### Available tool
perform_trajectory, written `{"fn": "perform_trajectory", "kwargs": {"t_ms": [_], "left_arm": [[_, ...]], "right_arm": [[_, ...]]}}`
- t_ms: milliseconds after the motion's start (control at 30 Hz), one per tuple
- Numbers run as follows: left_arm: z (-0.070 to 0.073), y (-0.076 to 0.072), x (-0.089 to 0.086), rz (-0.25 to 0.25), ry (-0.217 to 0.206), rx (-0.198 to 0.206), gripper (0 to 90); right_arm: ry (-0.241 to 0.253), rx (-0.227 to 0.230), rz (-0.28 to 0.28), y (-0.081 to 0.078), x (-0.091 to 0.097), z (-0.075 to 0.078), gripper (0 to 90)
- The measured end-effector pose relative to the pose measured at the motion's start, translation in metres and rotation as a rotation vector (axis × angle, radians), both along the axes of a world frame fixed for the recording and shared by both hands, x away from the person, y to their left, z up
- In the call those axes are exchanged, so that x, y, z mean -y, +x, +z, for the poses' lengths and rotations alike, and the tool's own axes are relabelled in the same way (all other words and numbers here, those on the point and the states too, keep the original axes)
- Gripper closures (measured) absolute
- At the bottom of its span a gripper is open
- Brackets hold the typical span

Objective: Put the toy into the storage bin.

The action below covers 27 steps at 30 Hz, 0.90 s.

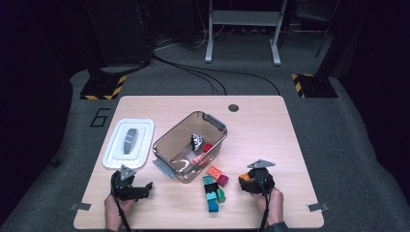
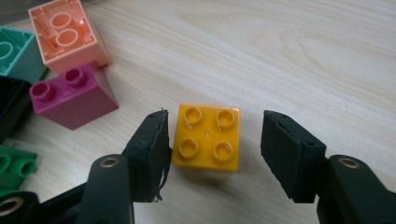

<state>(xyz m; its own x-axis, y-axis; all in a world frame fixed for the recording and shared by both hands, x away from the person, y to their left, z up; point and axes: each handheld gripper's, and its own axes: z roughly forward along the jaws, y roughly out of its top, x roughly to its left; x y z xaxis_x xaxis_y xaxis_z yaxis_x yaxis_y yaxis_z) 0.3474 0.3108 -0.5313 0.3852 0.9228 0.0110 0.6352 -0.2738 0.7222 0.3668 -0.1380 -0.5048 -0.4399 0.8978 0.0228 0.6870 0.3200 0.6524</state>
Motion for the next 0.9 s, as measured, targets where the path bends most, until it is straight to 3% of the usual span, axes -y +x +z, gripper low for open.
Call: {"fn": "perform_trajectory", "kwargs": {"t_ms": [200, 333, 433, 567, 900], "left_arm": [[0.0, 0.0, 0.0, 0.004, -0.002, -0.001, 2.3], [0.0, 0.0, 0.0, -0.001, 0.0, 0.0, 2.3], [0.0, 0.0, 0.0, -0.001, 0.0, 0.0, 2.3], [0.0, 0.0, 0.0, 0.003, -0.003, 0.0, 2.3], [0.0, 0.0, 0.0, 0.0, -0.002, 0.0, 2.3]], "right_arm": [[-0.02, -0.036, 0.01, 0.01, -0.009, -0.002, 47.7], [-0.033, -0.035, 0.02, 0.011, -0.009, -0.002, 56.4], [-0.04, -0.037, 0.025, 0.011, -0.009, -0.001, 58.1], [-0.022, -0.039, 0.03, 0.012, -0.008, 0.0, 58.4], [0.035, 0.008, 0.064, 0.018, -0.004, 0.014, 58.5]]}}
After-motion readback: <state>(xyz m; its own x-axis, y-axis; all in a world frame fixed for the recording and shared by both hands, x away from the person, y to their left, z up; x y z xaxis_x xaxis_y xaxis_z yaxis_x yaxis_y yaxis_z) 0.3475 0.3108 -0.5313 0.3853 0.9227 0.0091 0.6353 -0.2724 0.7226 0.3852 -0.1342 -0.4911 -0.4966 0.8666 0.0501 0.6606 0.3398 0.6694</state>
